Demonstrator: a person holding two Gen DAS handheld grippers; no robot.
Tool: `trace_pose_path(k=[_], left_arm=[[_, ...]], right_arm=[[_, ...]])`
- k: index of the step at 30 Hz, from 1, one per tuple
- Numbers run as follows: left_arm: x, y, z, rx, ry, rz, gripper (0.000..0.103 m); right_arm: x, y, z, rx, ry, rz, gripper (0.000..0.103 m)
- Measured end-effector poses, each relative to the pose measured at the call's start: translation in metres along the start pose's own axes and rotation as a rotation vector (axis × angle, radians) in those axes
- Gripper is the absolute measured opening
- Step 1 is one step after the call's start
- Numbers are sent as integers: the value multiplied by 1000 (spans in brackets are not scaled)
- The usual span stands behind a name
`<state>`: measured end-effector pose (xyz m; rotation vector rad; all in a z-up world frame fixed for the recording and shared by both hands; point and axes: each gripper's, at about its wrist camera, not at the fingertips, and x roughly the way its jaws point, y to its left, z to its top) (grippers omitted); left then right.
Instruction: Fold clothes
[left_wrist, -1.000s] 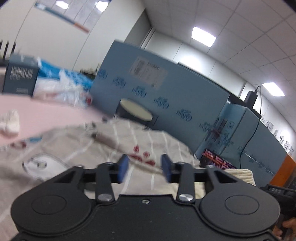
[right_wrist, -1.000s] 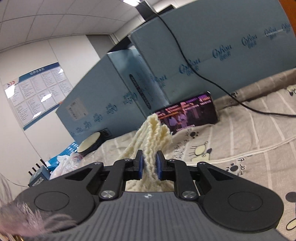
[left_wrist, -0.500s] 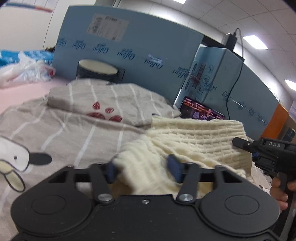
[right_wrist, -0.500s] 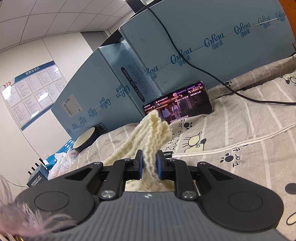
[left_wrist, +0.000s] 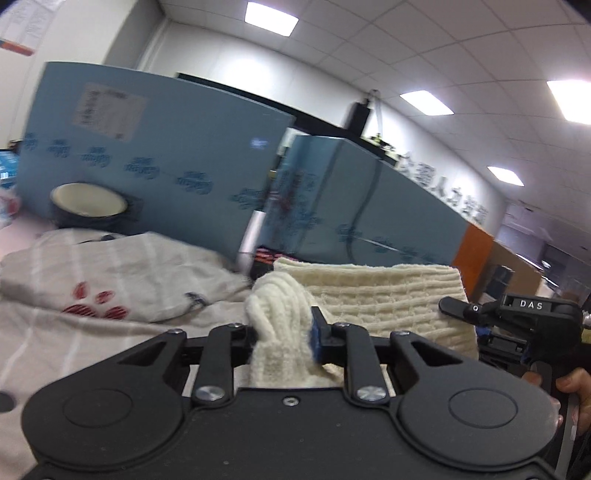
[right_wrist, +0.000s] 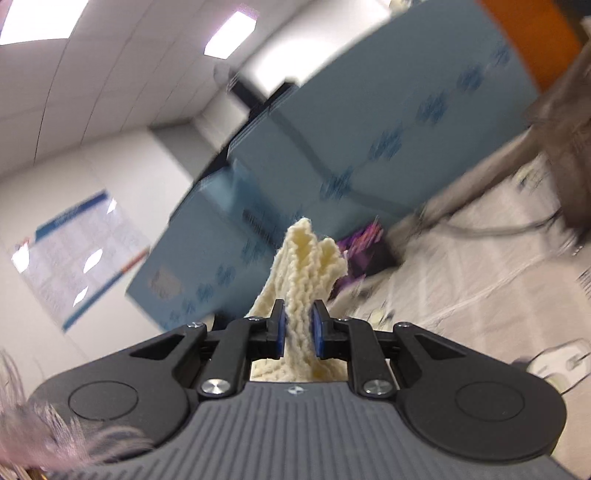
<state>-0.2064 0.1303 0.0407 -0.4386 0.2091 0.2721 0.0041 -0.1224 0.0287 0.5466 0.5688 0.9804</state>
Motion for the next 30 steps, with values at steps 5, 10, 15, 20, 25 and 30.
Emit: trace_pose_path(k=[5,10,15,20,25,30], left_arm=[[48,-11,8,-9,121,-83,23],[97,-10,-11,51,266,-5,28],[100,9,-11,81,233,79,53],[84,28,0,129,151,187,64],[59,25,4,156,111,113,79],[45,-27,-11,259,111,-103,93]], right_arm=[[-15,-20,17,27,-51,-135,13],[-3,-57,17,50,12,-259,13],[10,-82,18,20,61,-321,16],[13,-74,25,-92,25,-393,49],[10,-69,22,-178,-72,-406,74],[18,-87,17,-125,-35,-393,74]])
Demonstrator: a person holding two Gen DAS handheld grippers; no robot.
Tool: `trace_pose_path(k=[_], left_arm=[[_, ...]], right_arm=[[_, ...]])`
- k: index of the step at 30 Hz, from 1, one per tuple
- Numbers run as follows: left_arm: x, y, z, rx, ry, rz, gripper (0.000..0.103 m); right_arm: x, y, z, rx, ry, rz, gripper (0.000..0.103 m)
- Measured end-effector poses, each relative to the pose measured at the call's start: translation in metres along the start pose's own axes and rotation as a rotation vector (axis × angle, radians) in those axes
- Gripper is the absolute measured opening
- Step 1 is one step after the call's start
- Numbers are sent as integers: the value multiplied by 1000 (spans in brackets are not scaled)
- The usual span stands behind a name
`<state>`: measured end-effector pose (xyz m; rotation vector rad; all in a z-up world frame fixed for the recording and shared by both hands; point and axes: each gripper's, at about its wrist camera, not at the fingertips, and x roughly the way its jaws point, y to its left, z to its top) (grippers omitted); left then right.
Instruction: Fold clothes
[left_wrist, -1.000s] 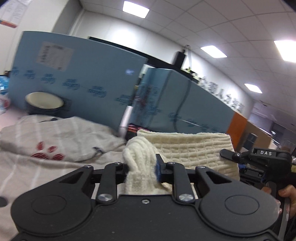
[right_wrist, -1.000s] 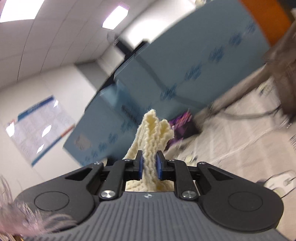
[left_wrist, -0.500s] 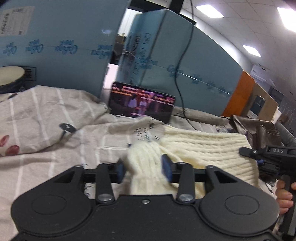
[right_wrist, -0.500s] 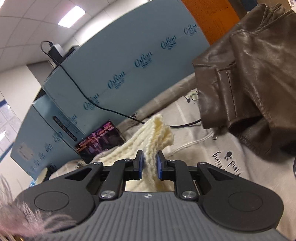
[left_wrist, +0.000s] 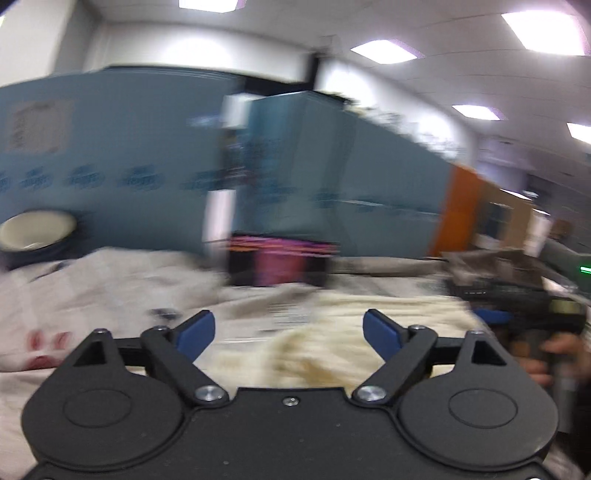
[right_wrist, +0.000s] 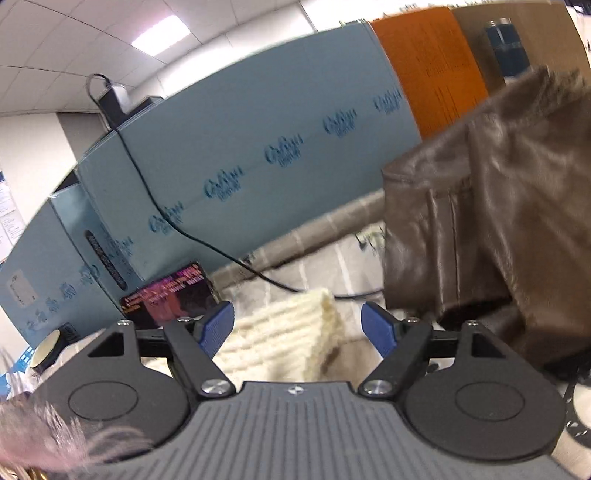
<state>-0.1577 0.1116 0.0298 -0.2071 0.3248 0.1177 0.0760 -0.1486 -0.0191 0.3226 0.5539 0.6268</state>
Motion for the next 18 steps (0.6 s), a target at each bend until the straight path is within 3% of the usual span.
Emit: trace_pose_path(k=[3,5,9,11,18], left_arm=[[9,-39,-8,115,42,-136,97],[23,-56,-17,183,99,-167,97],[46,-65,-31,266,141,-63,97],[52,-59,-34,267,131,36,95],[50,-33,-21,167,29,88,76]], right_arm=[[4,-5,-2,16,8,-2,74],[4,-5,-3,9,0,-1,74],[7,-6,-2,-32,15,-2,75],[13,-5,0,-71,54,-2,75],[26,10,8,-273,95,20,82]])
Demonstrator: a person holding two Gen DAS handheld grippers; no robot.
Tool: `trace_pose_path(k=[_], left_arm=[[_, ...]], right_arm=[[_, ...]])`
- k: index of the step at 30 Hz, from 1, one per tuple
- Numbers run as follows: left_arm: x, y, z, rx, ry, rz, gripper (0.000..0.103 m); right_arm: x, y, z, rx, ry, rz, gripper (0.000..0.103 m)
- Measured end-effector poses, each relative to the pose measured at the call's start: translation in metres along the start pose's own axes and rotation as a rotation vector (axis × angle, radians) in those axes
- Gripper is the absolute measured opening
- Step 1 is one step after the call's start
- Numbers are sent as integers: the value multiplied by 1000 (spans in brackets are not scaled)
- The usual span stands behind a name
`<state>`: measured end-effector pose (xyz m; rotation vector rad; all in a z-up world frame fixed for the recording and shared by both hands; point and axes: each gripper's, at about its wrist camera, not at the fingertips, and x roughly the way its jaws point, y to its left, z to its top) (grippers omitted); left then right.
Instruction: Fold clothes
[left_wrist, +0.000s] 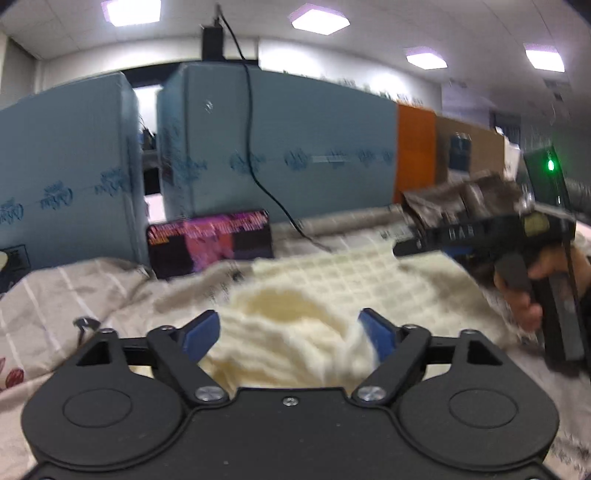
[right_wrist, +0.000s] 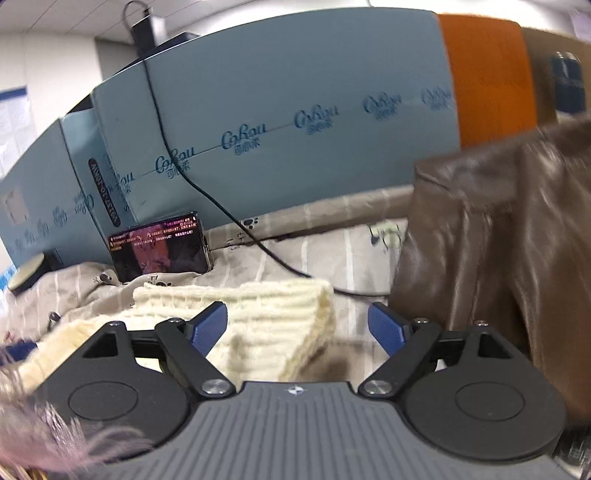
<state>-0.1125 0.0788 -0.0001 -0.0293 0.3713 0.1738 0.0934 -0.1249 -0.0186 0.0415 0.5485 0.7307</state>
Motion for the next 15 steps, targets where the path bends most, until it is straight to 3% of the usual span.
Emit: trace_pose_path(k=[7,8,10,15], left_arm=[[17,12,-4,-20,92,-4,42],[18,15,-5,-25,102,-4,35],[17,21,-3,-34,106,-4,26],[9,35,-3,-39,108,7,18]], right_arm=[[22,6,11,-105,26,15,81],[25,6,12,-113,29,21,78],[28,8,11,-135,36,29,60],[20,18,7,-206,20,20,18]])
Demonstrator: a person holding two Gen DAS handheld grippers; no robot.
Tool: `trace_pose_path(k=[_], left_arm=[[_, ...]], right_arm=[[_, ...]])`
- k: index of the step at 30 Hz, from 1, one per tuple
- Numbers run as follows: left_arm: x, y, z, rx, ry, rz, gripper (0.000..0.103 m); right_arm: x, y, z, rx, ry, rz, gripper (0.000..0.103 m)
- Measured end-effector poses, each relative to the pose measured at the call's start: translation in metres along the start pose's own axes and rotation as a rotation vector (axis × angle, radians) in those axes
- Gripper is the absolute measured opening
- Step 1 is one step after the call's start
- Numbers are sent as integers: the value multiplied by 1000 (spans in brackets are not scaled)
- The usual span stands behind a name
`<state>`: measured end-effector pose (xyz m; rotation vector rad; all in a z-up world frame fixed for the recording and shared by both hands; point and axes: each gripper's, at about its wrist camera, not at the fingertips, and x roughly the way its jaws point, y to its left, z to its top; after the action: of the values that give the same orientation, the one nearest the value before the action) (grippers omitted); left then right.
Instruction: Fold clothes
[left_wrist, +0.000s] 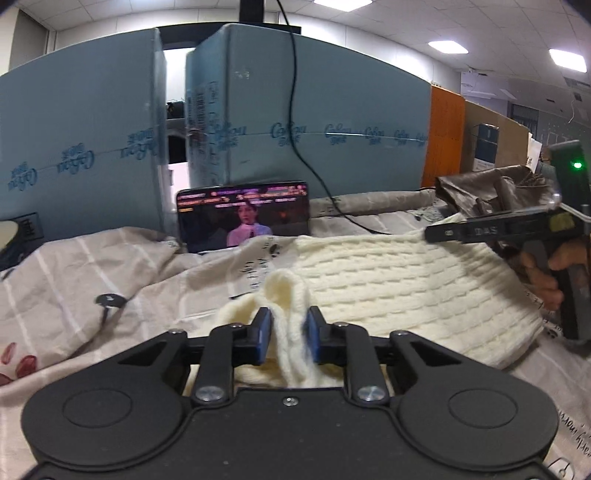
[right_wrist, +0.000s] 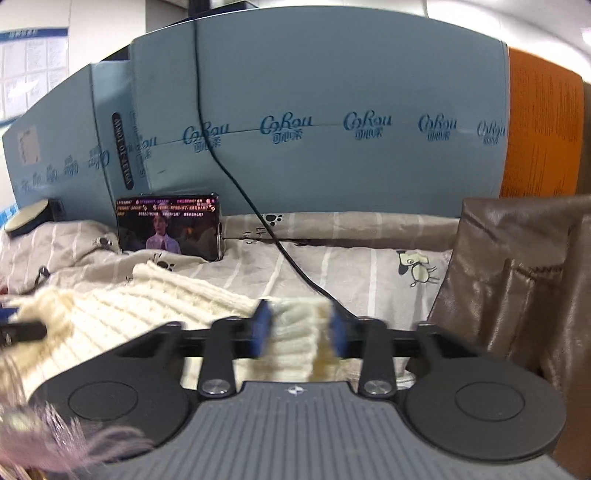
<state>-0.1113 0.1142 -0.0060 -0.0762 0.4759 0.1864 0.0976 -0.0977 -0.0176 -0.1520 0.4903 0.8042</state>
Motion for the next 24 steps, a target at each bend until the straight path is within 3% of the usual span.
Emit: trace_pose_path(k=[4,12,16,24], left_arm=[[-13,9,2,37,-24,0,16],[-51,34,-10,150,-52,4,15],[-70,40,-18,169,-68,-51,15],[-106,49,-40,111,-89,-47,15]], right_arm=[[-22,10,3,-42,-64,9,14],[-100,25,8,-5,-246,93,14],[-141,27,-5,58,-287,206,13],[-205,26,-48,78,-360,457,13]])
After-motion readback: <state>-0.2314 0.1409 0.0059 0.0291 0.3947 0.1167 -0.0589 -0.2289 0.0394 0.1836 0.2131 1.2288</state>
